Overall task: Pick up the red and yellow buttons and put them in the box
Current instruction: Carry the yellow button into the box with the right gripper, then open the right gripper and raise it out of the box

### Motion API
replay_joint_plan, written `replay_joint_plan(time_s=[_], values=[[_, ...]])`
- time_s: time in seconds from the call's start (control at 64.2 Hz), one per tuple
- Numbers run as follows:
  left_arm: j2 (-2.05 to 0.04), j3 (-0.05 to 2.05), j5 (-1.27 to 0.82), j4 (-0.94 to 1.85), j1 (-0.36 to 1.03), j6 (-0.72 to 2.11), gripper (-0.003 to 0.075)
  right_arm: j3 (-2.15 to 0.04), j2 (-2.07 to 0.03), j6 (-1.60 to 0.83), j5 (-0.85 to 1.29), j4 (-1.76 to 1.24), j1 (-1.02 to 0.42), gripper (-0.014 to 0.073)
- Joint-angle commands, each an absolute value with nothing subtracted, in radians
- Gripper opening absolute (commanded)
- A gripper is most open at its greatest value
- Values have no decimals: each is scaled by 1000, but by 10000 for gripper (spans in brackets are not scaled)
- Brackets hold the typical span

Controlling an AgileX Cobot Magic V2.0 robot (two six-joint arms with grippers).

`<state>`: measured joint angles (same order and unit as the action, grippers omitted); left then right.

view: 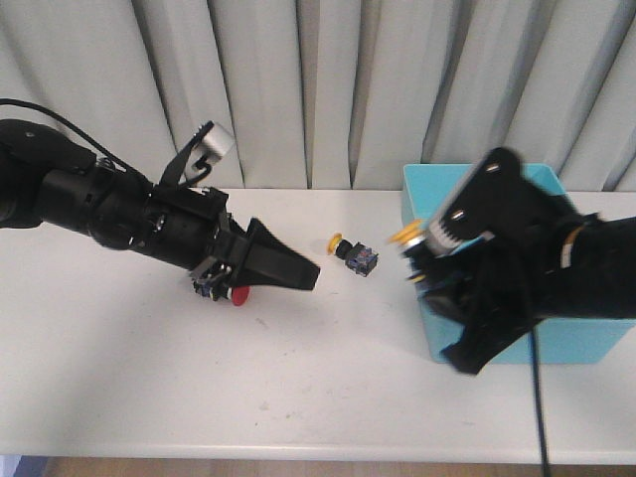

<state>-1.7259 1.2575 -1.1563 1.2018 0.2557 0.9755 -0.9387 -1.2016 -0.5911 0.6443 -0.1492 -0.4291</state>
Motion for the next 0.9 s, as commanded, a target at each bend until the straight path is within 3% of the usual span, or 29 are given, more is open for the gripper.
replay_joint_plan(time_s=[0.0, 0.156, 0.311, 0.888], values=[[-1676, 1280, -1139, 1163, 258, 979, 592, -971, -1168, -466, 633, -108, -322, 190], [-1676, 1280, -1077, 1024, 258, 955, 560, -1003, -1213, -344, 708, -100, -122, 196], [-1676, 1280, -1074, 989, 258, 951, 551, -1108, -1350, -331, 815, -103, -18, 199], [-1676, 1280, -1101, 991, 258, 951, 551, -1459, -1895, -335, 782, -138, -16, 205]])
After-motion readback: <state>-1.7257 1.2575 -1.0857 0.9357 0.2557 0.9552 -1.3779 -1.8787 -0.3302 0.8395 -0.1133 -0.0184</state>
